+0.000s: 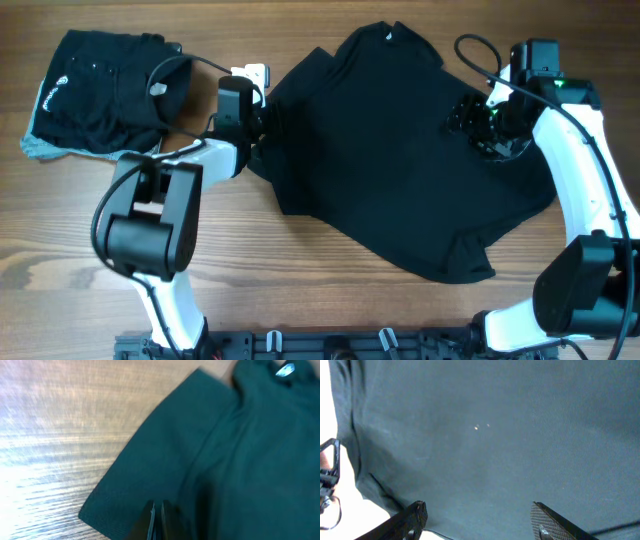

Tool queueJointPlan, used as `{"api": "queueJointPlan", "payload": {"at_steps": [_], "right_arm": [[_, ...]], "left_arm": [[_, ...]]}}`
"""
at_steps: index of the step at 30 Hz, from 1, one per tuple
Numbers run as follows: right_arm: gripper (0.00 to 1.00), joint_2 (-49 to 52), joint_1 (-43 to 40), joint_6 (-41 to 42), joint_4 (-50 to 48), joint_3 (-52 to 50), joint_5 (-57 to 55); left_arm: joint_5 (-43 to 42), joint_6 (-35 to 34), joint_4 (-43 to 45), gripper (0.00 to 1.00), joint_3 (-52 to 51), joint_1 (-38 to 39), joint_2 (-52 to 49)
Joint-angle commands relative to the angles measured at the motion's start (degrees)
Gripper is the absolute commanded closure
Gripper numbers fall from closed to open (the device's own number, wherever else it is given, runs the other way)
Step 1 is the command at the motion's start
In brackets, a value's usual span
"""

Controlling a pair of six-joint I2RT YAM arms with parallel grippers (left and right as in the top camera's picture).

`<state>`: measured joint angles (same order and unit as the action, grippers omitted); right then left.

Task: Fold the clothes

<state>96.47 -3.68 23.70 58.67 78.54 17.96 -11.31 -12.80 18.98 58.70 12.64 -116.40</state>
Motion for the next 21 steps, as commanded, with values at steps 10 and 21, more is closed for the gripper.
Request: {"api": "queueJointPlan", "payload": {"at_steps": [10,21], "right_arm": [[0.21,0.72,-2.12,4.24,-0.96,-3.17,-12.41],[0.18,5.75,-19.37,6.67,-3.91,-3.17,-22.47]], "left_arm": [[19.93,-2.03,-9.46,0.95,1.33,-7.54,-4.26],[0.61,-3.93,-12.04,0.88,1.33,-14.36,6.86]]}}
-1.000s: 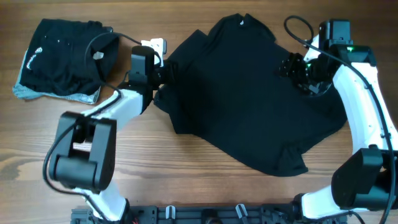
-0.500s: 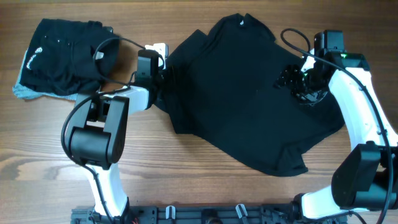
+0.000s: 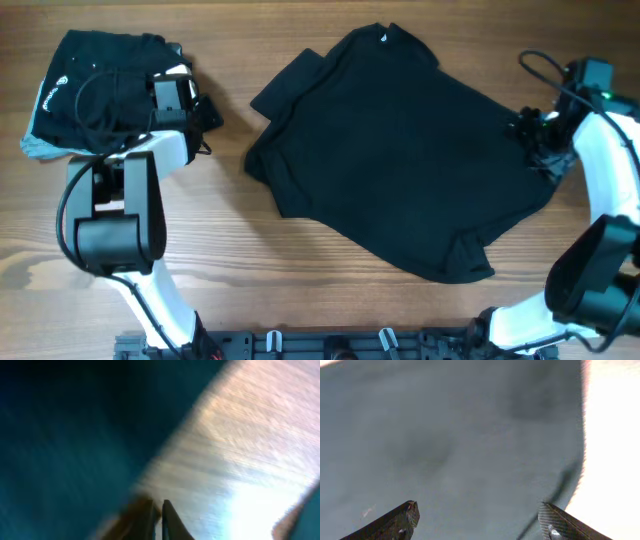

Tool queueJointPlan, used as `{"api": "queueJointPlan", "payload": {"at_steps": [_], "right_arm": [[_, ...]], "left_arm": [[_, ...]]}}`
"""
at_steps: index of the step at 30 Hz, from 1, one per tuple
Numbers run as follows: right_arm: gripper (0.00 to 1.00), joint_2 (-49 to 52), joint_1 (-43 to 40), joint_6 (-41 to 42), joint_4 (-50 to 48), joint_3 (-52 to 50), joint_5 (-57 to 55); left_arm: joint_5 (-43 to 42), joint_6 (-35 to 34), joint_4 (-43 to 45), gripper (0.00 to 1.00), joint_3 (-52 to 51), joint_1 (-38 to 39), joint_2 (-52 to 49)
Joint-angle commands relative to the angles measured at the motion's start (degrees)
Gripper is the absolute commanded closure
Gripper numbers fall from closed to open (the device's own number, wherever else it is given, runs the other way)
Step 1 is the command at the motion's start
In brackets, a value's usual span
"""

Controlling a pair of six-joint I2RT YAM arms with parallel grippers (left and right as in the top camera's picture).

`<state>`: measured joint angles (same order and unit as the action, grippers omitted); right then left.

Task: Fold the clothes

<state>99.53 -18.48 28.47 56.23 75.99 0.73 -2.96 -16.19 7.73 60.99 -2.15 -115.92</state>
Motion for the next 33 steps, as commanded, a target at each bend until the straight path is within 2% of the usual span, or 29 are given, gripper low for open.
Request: {"api": "queueJointPlan", "payload": {"at_steps": [1,3,5,7,8,9,11,12,14,15,16,17,20,21,24,28,29,30,31,32,33], "right_arm": [[0.18,3.34,-6.84,1.64,-2.91,-0.61,-4.46],[0.18,4.61,-10.75,-0.37,-5.64,-0.61,-2.6],[0.18,6.49,-13.84,-2.47,-8.59,-0.61,-2.01],[0.18,9.09,-15.54,-2.71,-11.26,-0.61,-1.99],[0.18,10.62,-15.8,-3.02,-12.55,-0.61,-1.99],[0.18,12.02,-15.85,-3.34,-13.7,-0.61,-2.01],[0.17,15.43,-15.82,-4.68,-16.61,-0.61,-1.38],[0.18,17.51,-15.85,-6.1,-18.62,-0.61,1.38],[0.22,20.04,-15.82,-7.72,-21.64,-0.61,7.61],[0.27,21.03,-15.82,-8.02,-23.19,-0.61,10.54],[0.35,21.55,-15.8,-8.11,-24.55,-0.61,12.31],[0.53,21.57,-15.78,-7.85,-25.73,-0.61,12.39],[0.88,21.55,-15.89,-7.3,-28.37,-0.44,10.49],[0.96,21.55,-16.13,-5.7,-29.22,0.04,7.85],[0.96,20.9,-17.53,-4.52,-31.47,2.45,6.08],[0.94,17.7,-18.73,-4.76,-36.02,5.2,6.14],[0.77,16.61,-18.73,-5.64,-36.89,5.6,6.64],[0.54,15.58,-18.73,-6.54,-37.4,5.88,7.72],[0.43,14.36,-18.71,-7.17,-37.35,6.12,8.85],[0.37,11.5,-18.71,-7.48,-36.76,6.19,11.23],[0.35,10.05,-18.71,-7.48,-36.22,6.19,12.61]], "left_arm": [[-10.62,-0.52,-1.38,0.85,-0.96,0.68,8.55],[-15.67,-0.31,-3.02,0.8,-0.96,1.6,12.24],[-19.54,2.91,-4.68,0.73,-0.96,3.04,14.36],[-20.39,4.17,-6.88,0.6,-0.96,4.85,15.41],[-20.59,3.45,-7.61,0.22,-0.96,5.64,15.56],[-22.1,3.28,-8.11,0.11,-0.96,6.19,15.74],[-26.67,3.28,-9.14,0.04,-0.96,6.51,15.76],[-28.92,3.3,-9.97,0.0,-0.96,6.49,15.76],[-28.92,3.37,-11.93,0.01,-0.96,6.49,15.76],[-28.89,3.37,-13.25,0.06,-0.96,6.49,15.76],[-28.11,3.82,-14.69,0.08,-0.96,6.51,15.74],[-25.97,3.82,-15.8,0.13,-0.96,6.56,15.74],[-22.4,4.0,-16.92,0.16,-0.96,6.56,15.74],[-21.46,4.02,-16.96,0.2,-0.96,6.56,15.74],[-20.31,4.5,-17.0,0.25,-0.96,6.56,15.74],[-18.53,7.04,-17.2,0.2,-0.96,8.11,15.74],[-16.98,7.28,-17.18,0.19,-0.96,8.9,15.74],[-15.98,8.66,-17.16,0.19,-0.96,9.55,15.74],[-14.69,9.92,-17.07,0.18,-0.96,10.29,15.74],[-10.82,10.36,-16.46,0.15,-0.96,11.69,15.72],[-9.94,11.89,-16.09,0.15,-0.96,12.24,15.72]]}}
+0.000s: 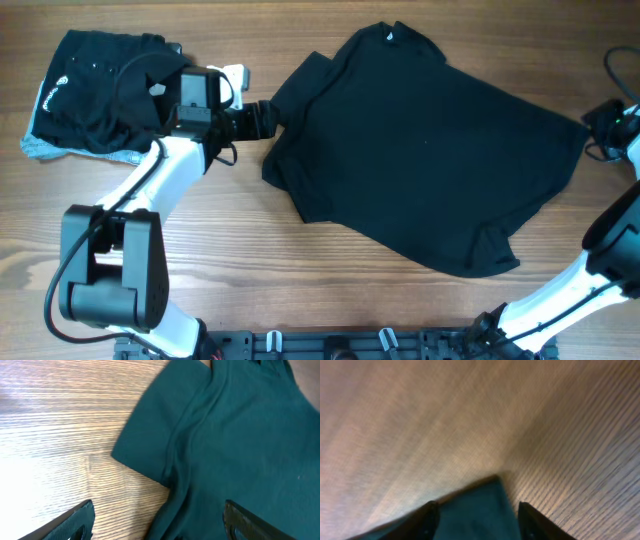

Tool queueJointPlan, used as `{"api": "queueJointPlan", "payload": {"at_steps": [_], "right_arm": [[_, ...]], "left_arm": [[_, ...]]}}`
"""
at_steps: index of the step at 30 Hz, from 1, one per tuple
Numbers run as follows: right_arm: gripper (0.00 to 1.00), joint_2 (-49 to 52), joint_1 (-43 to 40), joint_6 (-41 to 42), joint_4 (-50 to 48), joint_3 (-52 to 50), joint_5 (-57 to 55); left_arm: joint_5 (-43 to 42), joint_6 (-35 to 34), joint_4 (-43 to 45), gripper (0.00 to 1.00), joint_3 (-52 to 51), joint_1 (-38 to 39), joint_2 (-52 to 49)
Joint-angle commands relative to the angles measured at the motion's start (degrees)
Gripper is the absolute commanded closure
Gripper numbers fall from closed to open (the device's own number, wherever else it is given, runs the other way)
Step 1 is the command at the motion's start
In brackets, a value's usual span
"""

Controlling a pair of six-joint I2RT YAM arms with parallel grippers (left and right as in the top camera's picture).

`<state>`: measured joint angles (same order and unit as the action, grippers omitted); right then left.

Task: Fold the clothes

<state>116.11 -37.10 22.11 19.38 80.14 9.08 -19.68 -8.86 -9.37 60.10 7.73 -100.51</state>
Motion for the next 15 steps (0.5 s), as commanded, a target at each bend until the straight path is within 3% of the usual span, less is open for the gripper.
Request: {"api": "queueJointPlan", "payload": {"at_steps": [1,5,8,10,15], "right_arm": [[0.34,-8.48,-0.04,-1.14,1.73,2.03,6.91],[0.34,-17.25,0.31,-0.98,9.92,2.03,20.98],[0.33,-22.12,2.6,-1.51,17.77,2.03,22.91],[0.33,-24.24,5.11,-4.33,23.5,2.03,22.91],[0.33,-25.14,11.91,-7.8,32.17,1.88,21.42]], "left_arm": [[6.97,5.77,1.44,0.16,-0.07,2.69,0.28],[6.91,6.1,6.23,0.33,-0.07,3.04,-2.16],[6.16,6.12,9.35,0.27,-0.07,3.04,-6.03],[5.77,6.12,12.44,0.13,-0.07,3.04,-9.44],[5.84,6.12,18.62,0.09,-0.07,3.04,-15.45]]}}
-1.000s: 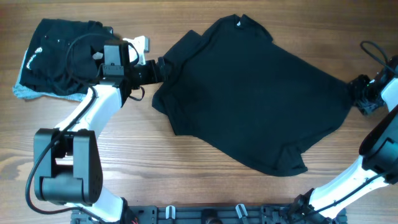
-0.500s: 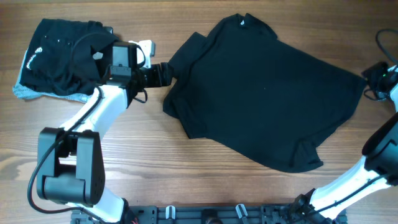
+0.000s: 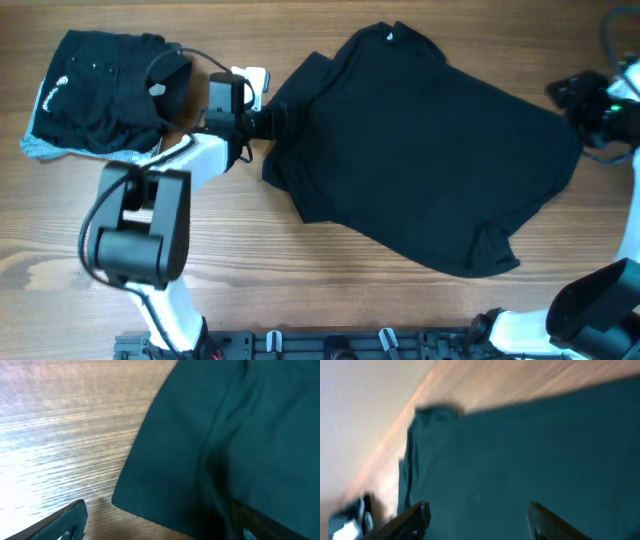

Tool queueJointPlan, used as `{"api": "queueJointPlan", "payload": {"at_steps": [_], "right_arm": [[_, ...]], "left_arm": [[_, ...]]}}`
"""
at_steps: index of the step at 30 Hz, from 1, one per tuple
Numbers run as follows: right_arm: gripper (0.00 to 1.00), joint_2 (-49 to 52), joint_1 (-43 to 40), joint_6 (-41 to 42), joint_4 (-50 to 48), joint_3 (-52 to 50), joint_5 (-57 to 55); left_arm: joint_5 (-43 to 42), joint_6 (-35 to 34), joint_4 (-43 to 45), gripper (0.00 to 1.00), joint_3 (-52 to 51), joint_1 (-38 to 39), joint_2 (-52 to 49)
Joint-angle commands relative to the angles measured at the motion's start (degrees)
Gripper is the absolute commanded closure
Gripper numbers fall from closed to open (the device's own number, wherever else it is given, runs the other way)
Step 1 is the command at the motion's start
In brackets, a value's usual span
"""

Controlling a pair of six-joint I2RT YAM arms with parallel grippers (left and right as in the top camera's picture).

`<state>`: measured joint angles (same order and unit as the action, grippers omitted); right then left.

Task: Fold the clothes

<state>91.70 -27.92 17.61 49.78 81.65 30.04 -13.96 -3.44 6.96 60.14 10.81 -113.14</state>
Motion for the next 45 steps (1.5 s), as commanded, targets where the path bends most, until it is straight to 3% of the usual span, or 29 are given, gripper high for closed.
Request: {"api": "queueJointPlan", "payload": {"at_steps": [1,3,7,9,11,13,15,20,26,28,30,31,33,37,41,42,44,45], "right_arm": [[0.33,-0.72,3.74,-3.89,2.45,0.37,-0.15],[0.33,-0.72,5.31,-3.93,3.61,0.37,-2.25],[0.32,-0.7,6.01,-3.43,3.85,0.37,-3.74],[0.32,-0.68,6.01,-3.48,4.0,0.35,-6.75],[0.31,-0.68,6.01,-3.43,4.13,-0.02,-8.61],[0.31,-0.55,6.01,-1.99,4.13,-1.77,-11.15],[0.31,-0.2,6.01,-1.97,4.22,-3.1,-12.63],[0.31,1.49,5.99,2.19,2.23,-9.7,-18.47],[0.28,4.42,6.08,3.39,-3.34,-18.71,-17.94],[0.3,5.62,6.51,2.29,-4.72,-21.07,-15.17],[0.33,6.91,8.22,-2.56,-6.27,-24.72,-8.46],[0.33,7.04,9.11,-2.82,-6.23,-25.79,-7.93],[0.35,7.1,11.91,-0.42,-6.67,-28.61,-9.94],[0.47,7.1,13.22,5.14,-12.22,-30.62,-18.01],[0.82,7.1,13.22,11.76,-22.95,-30.62,-25.55],[0.84,7.1,13.11,12.68,-25.51,-30.62,-27.76],[0.78,7.1,12.68,11.69,-33.11,-30.58,-29.51],[0.48,7.08,12.63,10.12,-35.28,-30.42,-28.68]], "left_arm": [[0.11,0.7,3.13,0.09,-0.11,-0.04,-3.45],[0.09,0.68,3.56,0.19,-0.11,-0.04,-4.15],[0.11,0.2,2.89,0.74,-0.11,-0.04,-4.26],[0.15,-0.11,2.86,0.96,-0.11,-0.04,-4.26],[1.79,-1.25,2.58,0.96,-0.11,-0.13,-4.26],[11.5,-6.49,1.88,0.96,0.28,-1.46,-4.15],[14.32,-8.02,-0.42,0.96,1.68,-3.74,-3.74],[13.79,-8.79,-7.17,0.96,7.19,-11.93,-1.77],[13.57,-8.83,-10.97,0.95,7.65,-14.21,1.86],[13.35,-8.81,-12.48,0.83,7.65,-14.05,2.67],[13.33,-8.83,-14.03,0.56,7.65,-14.01,3.96],[13.03,-8.81,-14.56,0.47,7.65,-14.03,4.5],[10.62,-8.81,-15.76,0.44,7.65,-14.03,6.6],[-0.72,-8.76,-19.71,0.56,7.65,-13.4,10.34],[-2.75,-7.26,-24.04,0.62,7.65,-10.38,10.29],[-2.71,-6.14,-24.48,0.62,7.65,-9.53,10.29],[-2.51,-5.53,-24.63,0.59,7.65,-7.41,10.29],[-2.51,-5.29,-24.57,0.57,7.65,-6.67,10.29]]}}
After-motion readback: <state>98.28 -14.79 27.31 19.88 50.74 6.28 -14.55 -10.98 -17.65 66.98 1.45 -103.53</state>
